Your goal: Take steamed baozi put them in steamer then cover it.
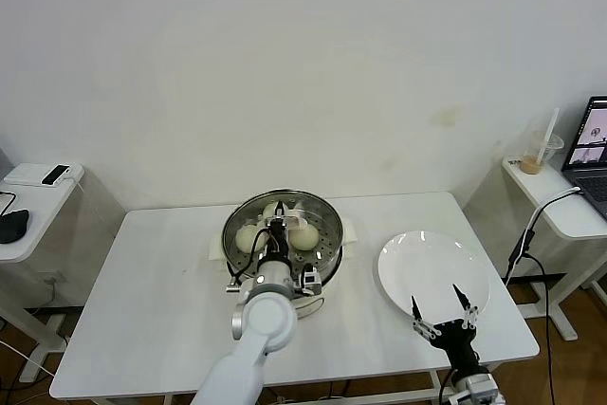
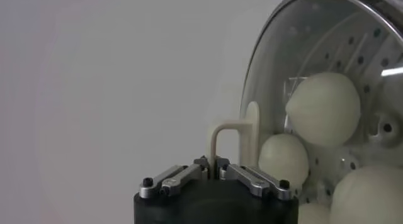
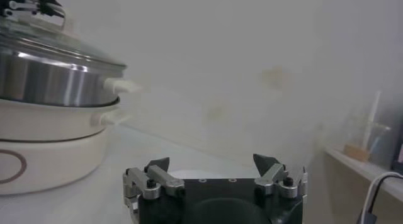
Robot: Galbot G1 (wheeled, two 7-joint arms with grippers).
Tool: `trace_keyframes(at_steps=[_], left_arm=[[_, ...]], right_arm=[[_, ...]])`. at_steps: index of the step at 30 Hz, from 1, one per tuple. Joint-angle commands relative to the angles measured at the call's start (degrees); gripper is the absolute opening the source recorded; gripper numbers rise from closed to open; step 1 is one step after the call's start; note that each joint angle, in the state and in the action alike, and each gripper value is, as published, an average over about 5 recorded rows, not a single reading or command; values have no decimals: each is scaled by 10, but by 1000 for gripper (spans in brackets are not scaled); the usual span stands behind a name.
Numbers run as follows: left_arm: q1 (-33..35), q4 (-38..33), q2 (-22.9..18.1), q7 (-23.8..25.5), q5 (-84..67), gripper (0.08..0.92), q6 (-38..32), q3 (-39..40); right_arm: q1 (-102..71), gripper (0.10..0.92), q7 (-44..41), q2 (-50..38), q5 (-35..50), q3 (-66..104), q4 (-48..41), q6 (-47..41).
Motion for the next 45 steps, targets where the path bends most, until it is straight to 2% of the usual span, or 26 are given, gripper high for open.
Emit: trace_keyframes(at_steps=[1,5,15,22,28,32,37,39,41,45], left_arm=[[1,-1,-1,-3,-3,130,0,-3],[6,-12,1,-3,-8,170,-1,-3],[43,-80,15,-3,-14,453,-5,-1],[110,-161,40,-14,-32,661,-19,-2],[192,-256,72,-56,-120,804,-53,-26],[268,-312,93,-95,-225,821,-91,-71],[350,-348,92,-171,-419,823,-131,-165],[370,-347,90,-205,-532,823,-156,-211],[383,-329,86,-226,-648,823,-213,-265],[402,-287,80,-240,-821,823,-306,-343]], right_arm=[[-1,823,-1,-1,0,-1,2,0],[-1,823,-1,-2,-1,-1,3,0],[-3,823,-2,0,-7,-4,4,-1],[-8,823,-2,-2,-6,-4,7,-2],[-12,823,-2,-10,1,-2,5,-2],[-17,823,-2,-20,13,-1,5,0],[-28,823,-3,-35,29,-2,9,3],[-30,823,-5,-38,32,-3,12,2],[-30,823,-6,-36,34,-7,13,0],[-29,823,-7,-32,32,-11,13,-3]])
